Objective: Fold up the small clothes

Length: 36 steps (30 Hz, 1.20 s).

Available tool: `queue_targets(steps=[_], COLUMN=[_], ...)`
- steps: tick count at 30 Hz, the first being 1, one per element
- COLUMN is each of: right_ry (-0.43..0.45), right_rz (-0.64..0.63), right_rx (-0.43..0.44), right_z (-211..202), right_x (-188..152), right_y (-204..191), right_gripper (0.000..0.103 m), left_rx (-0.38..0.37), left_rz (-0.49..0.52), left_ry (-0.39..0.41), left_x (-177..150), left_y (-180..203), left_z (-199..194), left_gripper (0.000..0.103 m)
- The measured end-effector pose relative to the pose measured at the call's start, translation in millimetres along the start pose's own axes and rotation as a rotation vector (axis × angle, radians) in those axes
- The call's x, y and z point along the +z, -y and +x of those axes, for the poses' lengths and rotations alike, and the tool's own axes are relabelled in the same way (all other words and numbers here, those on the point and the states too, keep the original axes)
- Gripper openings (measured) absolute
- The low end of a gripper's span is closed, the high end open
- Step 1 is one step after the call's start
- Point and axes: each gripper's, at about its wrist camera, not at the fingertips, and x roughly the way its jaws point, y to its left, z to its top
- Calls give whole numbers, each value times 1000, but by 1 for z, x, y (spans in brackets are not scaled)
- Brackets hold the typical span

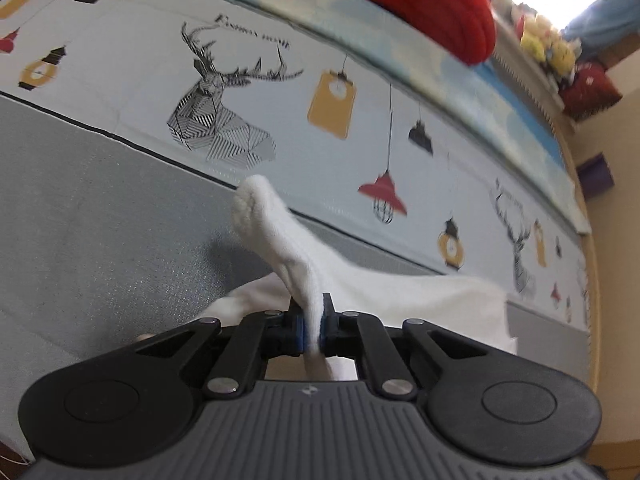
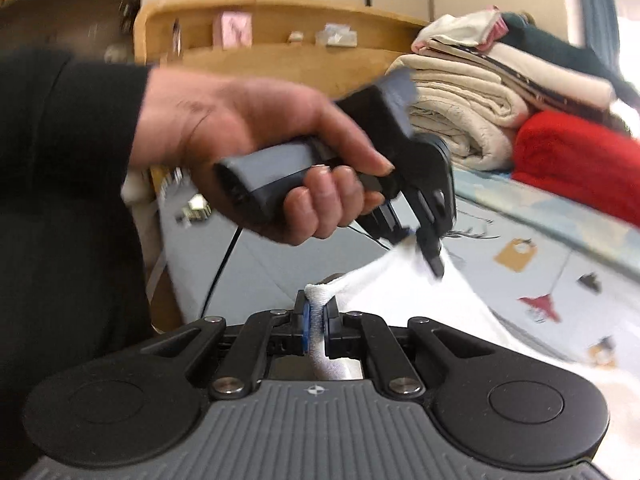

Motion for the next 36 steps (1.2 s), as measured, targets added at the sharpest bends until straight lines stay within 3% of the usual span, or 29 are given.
queue_targets(steps=[5,9,13,15,16,17,19,21,23,26,29,31,32,33,34,36], right_ry=[-17,-31,-10,-1,4,6,-5,-48,-94,-141,-90,-64,-56,-59,-66,-54], right_rz=[113,222,352,411,442,472,549,669,804,906,961,993,999,1000,998,996], right_rx=[-31,-146,-323,-428,-475,-522,-624,-705,-742,-668,-647,-625,-622,-625,-628,-629], right_z=[-16,-56,-116,-146,-159,-172,-196,-212,-221,-224,-229,-226,-223,-221,-219,-213], right_x=[-7,-28,-57,-73,-80,-87,-106,-129,-156,-182,-186,-183,-184,-182,-181,-177], right_y=[20,56,92,107,114,121,133,148,163,177,180,188,191,194,198,204], right_gripper=[6,5,4,4,4,4,4,4,4,6,21,48,51,51,40,9], left_rx=[-73,-192,-349,-404,-420,-415,-393,-378,-344,-270,-213,-234,-246,-258,-268,-282], left_rz=[82,176,278,344,373,383,391,399,403,473,589,643,668,694,720,768], left_ry=[1,-9,-32,-43,-26,13,84,100,59,-45,-110,-148,-162,-175,-193,-232], left_x=[1,-9,-31,-43,-47,-50,-49,-48,-48,-56,-72,-81,-84,-89,-94,-106], left_y=[48,124,216,252,264,270,272,263,255,248,246,235,235,231,229,229], left_z=[5,24,44,50,50,47,40,39,47,64,74,73,73,69,68,69], left_gripper=[7,7,9,18,32,48,54,54,52,49,43,42,42,42,40,38])
